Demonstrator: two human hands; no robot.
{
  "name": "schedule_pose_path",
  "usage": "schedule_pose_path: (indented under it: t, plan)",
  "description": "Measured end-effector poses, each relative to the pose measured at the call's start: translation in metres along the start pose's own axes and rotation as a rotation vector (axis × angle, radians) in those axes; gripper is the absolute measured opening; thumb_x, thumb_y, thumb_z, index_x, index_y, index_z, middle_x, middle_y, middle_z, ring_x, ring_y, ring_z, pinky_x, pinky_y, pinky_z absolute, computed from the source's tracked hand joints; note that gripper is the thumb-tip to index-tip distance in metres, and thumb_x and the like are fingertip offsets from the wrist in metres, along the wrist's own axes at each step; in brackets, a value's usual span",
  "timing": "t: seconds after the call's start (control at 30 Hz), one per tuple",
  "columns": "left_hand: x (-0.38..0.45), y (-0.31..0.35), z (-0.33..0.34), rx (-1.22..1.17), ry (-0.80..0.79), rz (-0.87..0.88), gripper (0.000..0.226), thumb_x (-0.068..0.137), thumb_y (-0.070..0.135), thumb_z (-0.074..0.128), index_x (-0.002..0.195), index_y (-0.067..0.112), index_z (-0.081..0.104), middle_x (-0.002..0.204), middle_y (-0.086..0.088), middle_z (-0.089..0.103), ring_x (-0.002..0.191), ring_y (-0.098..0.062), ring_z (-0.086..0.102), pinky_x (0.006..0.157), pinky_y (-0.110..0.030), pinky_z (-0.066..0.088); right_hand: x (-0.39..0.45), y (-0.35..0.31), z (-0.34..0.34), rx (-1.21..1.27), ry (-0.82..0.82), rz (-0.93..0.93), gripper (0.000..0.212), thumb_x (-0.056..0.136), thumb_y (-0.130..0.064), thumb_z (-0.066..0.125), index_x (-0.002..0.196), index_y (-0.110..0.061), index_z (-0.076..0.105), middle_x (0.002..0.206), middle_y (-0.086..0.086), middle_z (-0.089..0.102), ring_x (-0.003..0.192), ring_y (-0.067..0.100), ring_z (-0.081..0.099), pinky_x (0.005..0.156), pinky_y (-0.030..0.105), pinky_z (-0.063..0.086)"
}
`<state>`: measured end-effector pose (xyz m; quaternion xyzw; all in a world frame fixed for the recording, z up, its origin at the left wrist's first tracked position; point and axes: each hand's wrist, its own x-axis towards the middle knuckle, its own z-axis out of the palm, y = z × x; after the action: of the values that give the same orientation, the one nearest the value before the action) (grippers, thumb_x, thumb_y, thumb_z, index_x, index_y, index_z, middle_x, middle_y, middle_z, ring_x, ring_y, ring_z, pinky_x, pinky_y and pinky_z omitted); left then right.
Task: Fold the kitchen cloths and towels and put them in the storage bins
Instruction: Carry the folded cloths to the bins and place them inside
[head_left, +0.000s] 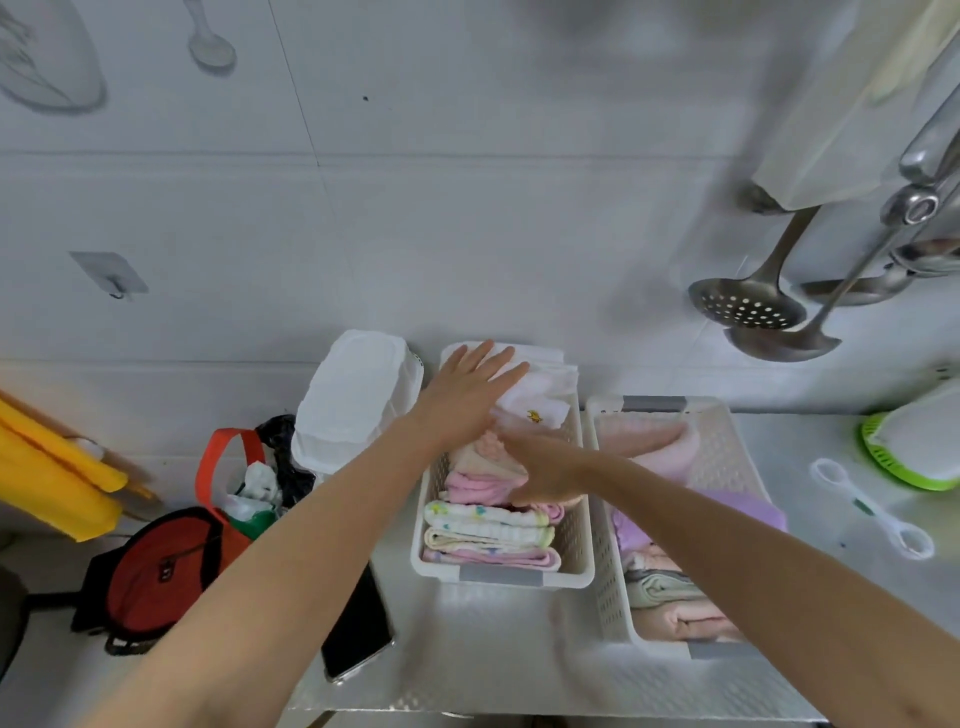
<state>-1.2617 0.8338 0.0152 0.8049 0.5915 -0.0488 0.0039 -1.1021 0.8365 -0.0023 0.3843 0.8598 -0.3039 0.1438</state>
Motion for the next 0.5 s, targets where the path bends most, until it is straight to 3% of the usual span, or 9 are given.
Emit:
schedule_pose_path:
  t: [0.1,0.2,0.27,0.37,0.43,0.5]
  plan:
    - [0.013,-0.001,-0.001,-0.03,-0.031,-0.014,0.075,0.091,0.042,0.052,0.152,0.024,0.011,0.16,0.0,0.007,0.148,-0.021,0.005,0.118,-0.038,0.009,-0.001,-0.002,-0.008,-0.025,-0.043,0.023,0.073,0.084,-0.027,0.067,0.144,-0.006,0.03,0.137,0.01,0.05,0.121,0.025,0.049,0.097,0.026,0.039]
    - [0.02,-0.005,0.0,0.027,0.005,-0.04,0.081,0.087,0.046,0.058,0.151,0.023,0.014,0.159,0.0,0.015,0.145,-0.02,0.016,0.112,-0.036,0.021,-0.003,-0.007,-0.006,-0.041,-0.038,0.001,0.075,0.083,-0.03,0.066,0.145,-0.01,0.029,0.139,0.008,0.049,0.124,0.024,0.048,0.1,0.028,0.039]
    - [0.027,-0.006,0.0,0.048,0.027,-0.057,0.075,0.089,0.044,0.057,0.15,0.022,0.019,0.154,0.0,0.026,0.139,-0.021,0.028,0.104,-0.036,0.029,-0.007,-0.012,0.002,-0.077,-0.094,-0.017,0.078,0.082,-0.04,0.065,0.146,-0.014,0.029,0.145,0.005,0.044,0.131,0.026,0.042,0.108,0.037,0.036]
    - [0.037,-0.003,0.0,0.022,0.02,-0.095,0.049,0.09,0.043,0.052,0.134,0.022,0.043,0.128,-0.001,0.056,0.116,-0.025,0.051,0.086,-0.034,0.038,-0.019,-0.027,0.014,0.057,-0.246,0.033,0.08,0.088,-0.06,0.047,0.151,-0.017,0.02,0.157,0.0,0.021,0.145,0.022,0.017,0.117,0.036,0.014]
    - [0.039,-0.001,0.002,0.033,0.018,-0.108,0.035,0.092,0.042,0.05,0.119,0.02,0.052,0.115,-0.001,0.061,0.104,-0.026,0.056,0.075,-0.031,0.037,-0.024,-0.031,0.012,0.236,-0.205,0.062,0.064,0.098,-0.054,0.029,0.151,-0.02,0.02,0.157,0.001,0.019,0.146,0.023,0.011,0.117,0.037,0.008]
    - [0.039,0.001,0.006,0.05,0.026,-0.112,0.032,0.093,0.037,0.048,0.118,0.018,0.052,0.113,-0.003,0.059,0.103,-0.027,0.056,0.071,-0.031,0.033,-0.016,-0.03,0.007,0.384,-0.135,0.18,0.05,0.103,-0.04,0.026,0.143,-0.012,0.036,0.148,0.011,0.036,0.14,0.029,0.028,0.113,0.04,0.021]
